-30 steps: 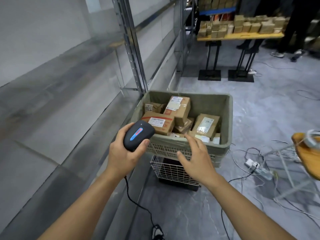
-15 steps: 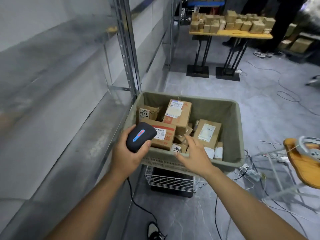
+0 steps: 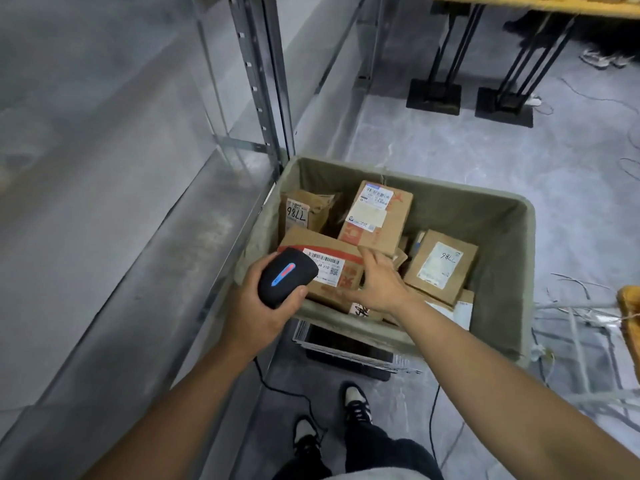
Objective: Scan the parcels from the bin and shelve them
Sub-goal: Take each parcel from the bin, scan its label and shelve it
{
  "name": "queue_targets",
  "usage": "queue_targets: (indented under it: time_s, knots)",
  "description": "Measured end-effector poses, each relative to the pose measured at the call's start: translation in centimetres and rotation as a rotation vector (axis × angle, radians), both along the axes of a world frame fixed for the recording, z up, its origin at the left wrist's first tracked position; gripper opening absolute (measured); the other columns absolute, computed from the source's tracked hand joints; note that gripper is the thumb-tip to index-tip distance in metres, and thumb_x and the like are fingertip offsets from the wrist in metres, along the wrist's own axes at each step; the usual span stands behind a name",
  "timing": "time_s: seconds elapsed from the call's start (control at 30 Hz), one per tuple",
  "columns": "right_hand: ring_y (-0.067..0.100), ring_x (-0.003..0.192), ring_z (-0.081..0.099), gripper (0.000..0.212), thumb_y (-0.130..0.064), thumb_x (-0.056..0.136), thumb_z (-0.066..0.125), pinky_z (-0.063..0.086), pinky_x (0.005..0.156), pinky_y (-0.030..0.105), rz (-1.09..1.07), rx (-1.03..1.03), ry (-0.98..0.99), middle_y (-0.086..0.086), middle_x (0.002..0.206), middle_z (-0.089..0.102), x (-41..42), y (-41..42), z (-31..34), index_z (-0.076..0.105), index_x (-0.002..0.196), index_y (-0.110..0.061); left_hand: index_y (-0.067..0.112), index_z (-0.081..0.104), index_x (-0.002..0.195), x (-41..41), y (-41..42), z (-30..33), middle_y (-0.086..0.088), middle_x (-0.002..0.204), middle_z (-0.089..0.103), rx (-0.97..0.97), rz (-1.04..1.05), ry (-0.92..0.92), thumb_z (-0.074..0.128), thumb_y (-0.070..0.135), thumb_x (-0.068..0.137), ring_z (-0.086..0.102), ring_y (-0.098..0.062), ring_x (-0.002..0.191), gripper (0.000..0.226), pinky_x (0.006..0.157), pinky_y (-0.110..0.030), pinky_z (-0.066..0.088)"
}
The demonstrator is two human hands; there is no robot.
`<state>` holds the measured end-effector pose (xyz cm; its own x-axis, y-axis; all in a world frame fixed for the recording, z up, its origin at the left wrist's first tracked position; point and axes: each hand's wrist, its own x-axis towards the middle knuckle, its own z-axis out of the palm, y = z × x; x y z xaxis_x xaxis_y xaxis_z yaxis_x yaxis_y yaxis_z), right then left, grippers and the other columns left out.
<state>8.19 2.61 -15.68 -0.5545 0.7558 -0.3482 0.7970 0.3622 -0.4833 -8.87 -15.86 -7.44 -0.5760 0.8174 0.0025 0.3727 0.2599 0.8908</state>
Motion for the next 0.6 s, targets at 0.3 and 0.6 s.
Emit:
queue_targets:
  time_s: [0.3,0.6]
  knots:
    - [0.031,0.145,0.024,0.136,-0.080,0.060,0.077,0.031,0.119,0.051,0.100,-0.117,-0.103,0.003,0.154,0.020,-1.4,3.8,-2.5,0.005,0.161,-0.024,0.014,0.058,0.139,0.2,2.5,-0.7,0.004,0.124,0.068,-0.052,0.064,-0.012,0.086,0.012,0.080,0.067,0.003,0.105,0.065,0.079,-0.007,0.051]
    - [0.033,0.145,0.013,0.147,-0.081,0.049,0.080,0.025,0.121,0.053,0.249,-0.220,-0.235,0.006,0.158,0.011,-2.3,5.0,-3.7,-0.001,0.159,-0.026,0.017,0.057,0.140,0.4,2.4,-0.8,0.003,0.123,0.068,-0.078,0.134,-0.014,0.087,0.022,0.079,0.065,0.006,0.104,0.069,0.076,-0.005,0.049]
